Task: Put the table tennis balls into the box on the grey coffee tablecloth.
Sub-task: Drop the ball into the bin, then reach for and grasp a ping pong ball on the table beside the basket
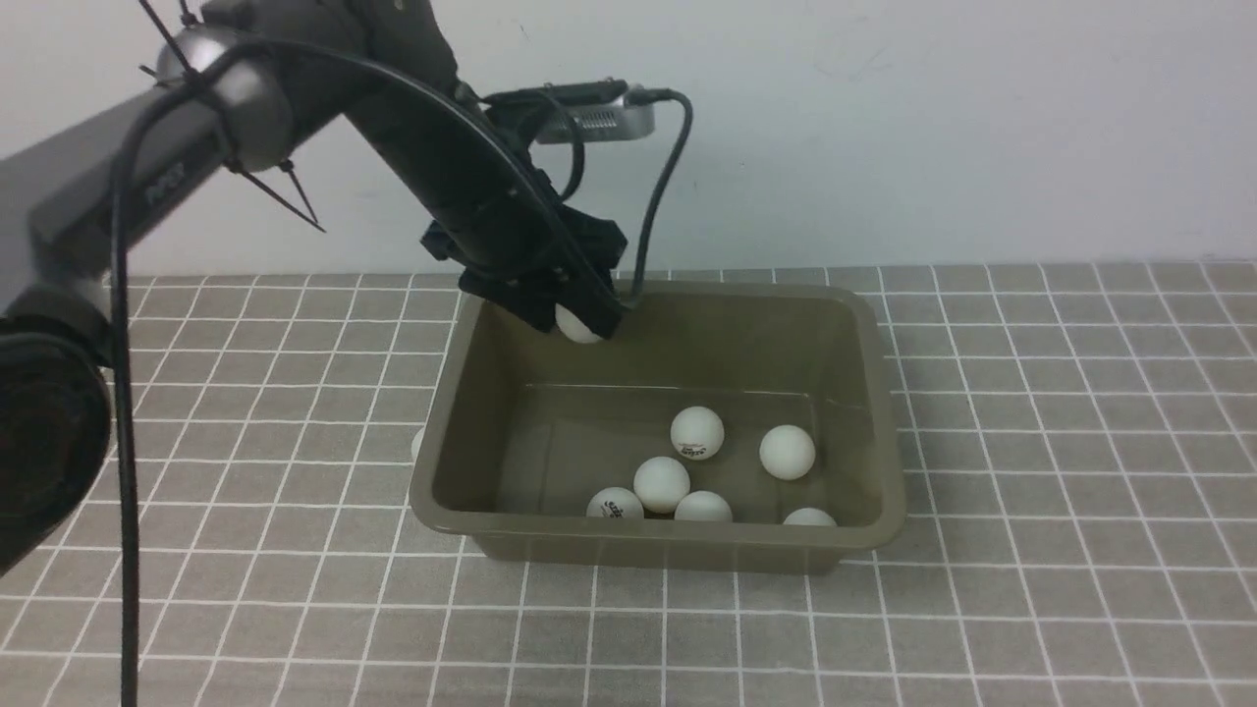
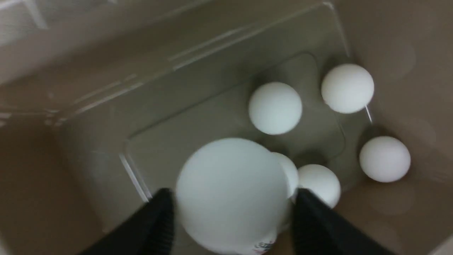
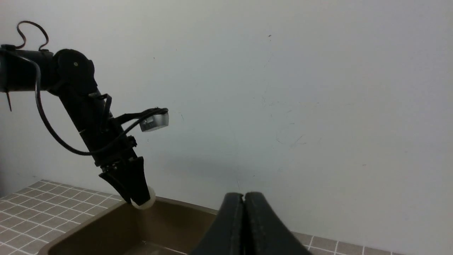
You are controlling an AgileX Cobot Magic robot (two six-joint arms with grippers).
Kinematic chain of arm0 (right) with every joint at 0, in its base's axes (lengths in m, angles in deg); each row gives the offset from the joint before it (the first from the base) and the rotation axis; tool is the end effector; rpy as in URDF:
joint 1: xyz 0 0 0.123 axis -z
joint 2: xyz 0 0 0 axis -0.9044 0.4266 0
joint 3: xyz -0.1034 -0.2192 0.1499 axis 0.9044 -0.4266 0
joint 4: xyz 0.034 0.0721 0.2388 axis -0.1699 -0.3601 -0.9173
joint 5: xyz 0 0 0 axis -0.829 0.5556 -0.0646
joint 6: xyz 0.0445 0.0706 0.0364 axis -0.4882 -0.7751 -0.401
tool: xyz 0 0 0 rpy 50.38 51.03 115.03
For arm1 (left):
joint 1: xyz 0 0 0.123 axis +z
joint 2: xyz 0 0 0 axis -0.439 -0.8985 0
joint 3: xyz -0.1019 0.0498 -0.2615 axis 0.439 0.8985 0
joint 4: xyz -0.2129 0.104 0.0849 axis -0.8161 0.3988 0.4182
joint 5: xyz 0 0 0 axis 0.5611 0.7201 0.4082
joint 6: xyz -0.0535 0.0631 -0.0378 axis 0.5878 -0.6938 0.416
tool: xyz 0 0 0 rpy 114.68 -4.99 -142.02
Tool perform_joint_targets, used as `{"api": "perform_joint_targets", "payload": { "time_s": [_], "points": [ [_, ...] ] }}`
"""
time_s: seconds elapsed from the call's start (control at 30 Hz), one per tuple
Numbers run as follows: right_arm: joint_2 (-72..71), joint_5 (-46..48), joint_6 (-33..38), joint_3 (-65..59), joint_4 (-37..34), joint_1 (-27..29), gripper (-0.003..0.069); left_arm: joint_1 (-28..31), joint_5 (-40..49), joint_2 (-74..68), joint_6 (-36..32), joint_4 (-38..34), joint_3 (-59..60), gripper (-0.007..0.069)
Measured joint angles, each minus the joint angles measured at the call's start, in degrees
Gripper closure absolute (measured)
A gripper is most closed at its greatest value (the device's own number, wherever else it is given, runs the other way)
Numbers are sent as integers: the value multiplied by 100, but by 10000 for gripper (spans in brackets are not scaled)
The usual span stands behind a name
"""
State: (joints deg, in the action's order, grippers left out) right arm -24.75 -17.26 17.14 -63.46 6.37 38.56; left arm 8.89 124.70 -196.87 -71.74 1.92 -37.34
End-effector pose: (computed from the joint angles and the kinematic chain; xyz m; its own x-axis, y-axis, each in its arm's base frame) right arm 0.0218 -0.0013 0.2985 0.0171 0.0977 -0.9951 -0.3349 0.9383 0.0864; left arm 0.4297 -0.1702 0.2638 -0.8753 0.3549 -0.3286 0.4617 0.8153 -0.3493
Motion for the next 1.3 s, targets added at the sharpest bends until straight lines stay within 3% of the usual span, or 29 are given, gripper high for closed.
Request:
{"api": "perform_joint_targets", "payload": {
  "time_s": [0.1,0.2,0.23,0.27,0.37,0.53,0.83,0.97,1.3],
  "points": [
    [0,0,0,0,0,0,669,34,6,13,247,121,-21,94],
    [0,0,0,0,0,0,669,212,13,41,602,356,-103,151],
    [0,0,5,0,0,0,669,494,13,130,770,564,-109,300],
    [0,0,5,0,0,0,669,630,13,185,805,642,-109,399],
    [0,0,5,0,0,0,669,1160,7,365,840,819,-38,582],
    [0,0,5,0,0,0,669,1716,7,517,845,1183,564,629],
    [0,0,5,0,0,0,669,1582,-7,246,376,780,1331,625],
    [0,0,5,0,0,0,669,1357,-22,130,134,531,1355,575],
    [0,0,5,0,0,0,669,720,-29,16,145,935,1355,229]
  ]
}}
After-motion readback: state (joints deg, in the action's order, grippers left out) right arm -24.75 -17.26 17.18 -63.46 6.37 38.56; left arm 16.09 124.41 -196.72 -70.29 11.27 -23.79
